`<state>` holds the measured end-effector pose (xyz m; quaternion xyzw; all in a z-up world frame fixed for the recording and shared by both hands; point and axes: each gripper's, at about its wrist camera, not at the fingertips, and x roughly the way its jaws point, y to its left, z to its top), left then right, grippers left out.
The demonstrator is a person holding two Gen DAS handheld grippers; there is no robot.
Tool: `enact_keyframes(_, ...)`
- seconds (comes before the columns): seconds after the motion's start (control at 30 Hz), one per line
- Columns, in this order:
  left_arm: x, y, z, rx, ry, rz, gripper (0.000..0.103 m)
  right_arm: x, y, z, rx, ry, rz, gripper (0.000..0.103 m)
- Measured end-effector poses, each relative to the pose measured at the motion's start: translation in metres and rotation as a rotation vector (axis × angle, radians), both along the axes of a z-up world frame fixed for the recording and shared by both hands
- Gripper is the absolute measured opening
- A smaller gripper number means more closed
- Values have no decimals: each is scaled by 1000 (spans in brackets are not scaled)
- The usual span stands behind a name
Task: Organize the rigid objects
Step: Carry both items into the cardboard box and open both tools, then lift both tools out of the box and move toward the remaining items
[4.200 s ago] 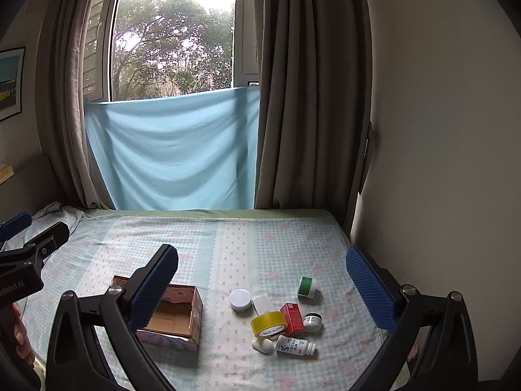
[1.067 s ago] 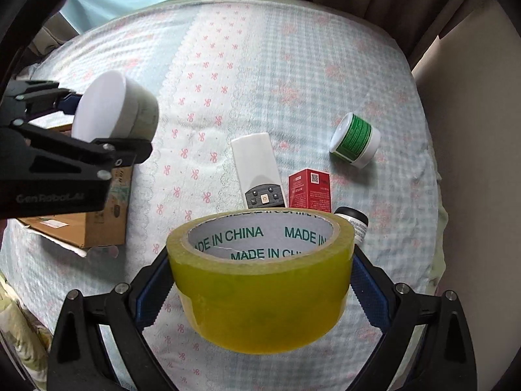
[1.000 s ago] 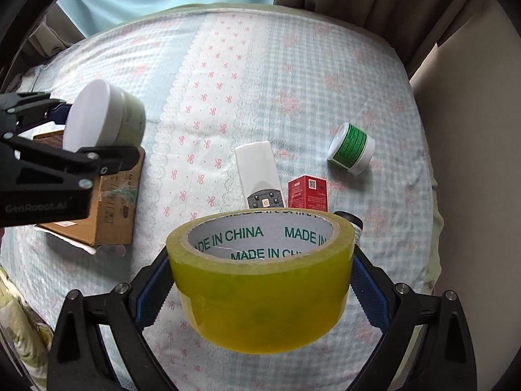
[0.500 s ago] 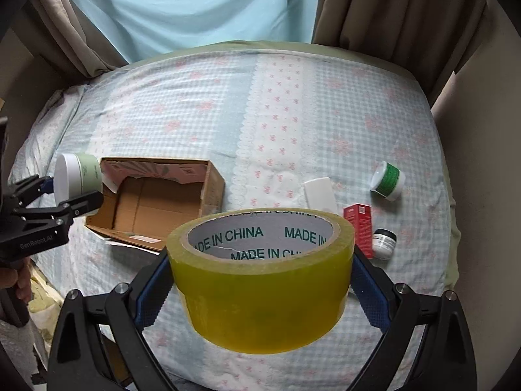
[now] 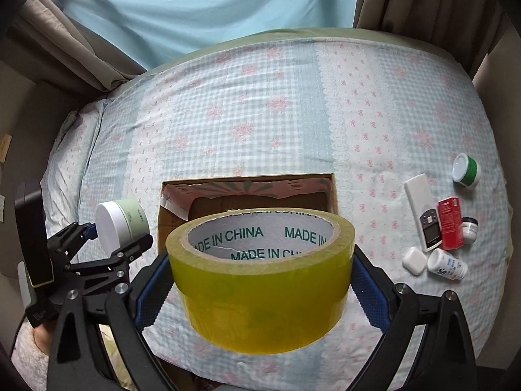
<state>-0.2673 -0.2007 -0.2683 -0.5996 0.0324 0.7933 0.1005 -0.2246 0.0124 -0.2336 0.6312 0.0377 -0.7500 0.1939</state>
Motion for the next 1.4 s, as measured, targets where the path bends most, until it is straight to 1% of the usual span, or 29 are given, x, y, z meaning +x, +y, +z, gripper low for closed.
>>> enact_keyframes(0.2, -21, -7, -44, 10, -59, -29, 68, -20, -24, -53, -25, -136, -88, 97)
enact_keyframes(0.3, -26, -8, -70, 10, -95, -42, 68, -29, -28, -85, 3, -205, -131, 97)
enact_keyframes(0.43, -28, -2, -106, -27, -130, -66, 68, -38, -28, -125, 54, -256, -170, 97)
enact_keyframes(0.53, -30, 3, -131, -74, -146, -78, 68, -43, -26, -152, 59, -303, -205, 97)
enact_keyframes(0.6, -31, 6, -141, -67, -154, -83, 68, -45, -26, -168, 68, -338, -212, 97)
enact_keyframes(0.67, -31, 9, -147, -78, -152, -100, 68, -46, -27, -176, 86, -342, -205, 97)
enact_keyframes(0.73, -31, 12, -150, -85, -146, -117, 68, -47, -26, -181, 98, -344, -202, 97)
enact_keyframes(0.87, -34, 14, -149, -81, -145, -131, 68, -51, -21, -182, 70, -340, -231, 97)
enact_keyframes(0.93, -36, 15, -146, -86, -140, -133, 68, -54, -20, -178, 66, -299, -242, 98)
enact_keyframes(0.97, -37, 16, -145, -85, -139, -131, 80, -55, -20, -177, 59, -274, -239, 98)
enact_keyframes(1.0, -37, 16, -141, -77, -130, -128, 96, -56, -20, -177, 61, -272, -234, 98)
enact_keyframes(1.03, -35, 16, -135, -65, -109, -127, 103, -57, -20, -178, 62, -291, -227, 102)
enact_keyframes(1.1, -34, 15, -128, -51, -91, -129, 103, -60, -18, -174, 62, -296, -211, 103)
enact_keyframes(1.2, -32, 10, -123, -51, -93, -128, 103, -61, -9, -159, 71, -243, -226, 103)
enact_keyframes(1.3, -26, 2, -119, -47, -98, -114, 103, -58, -1, -147, 62, -248, -238, 103)
enact_keyframes(1.4, -19, -5, -106, -49, -85, -92, 103, -52, 3, -133, 63, -231, -223, 103)
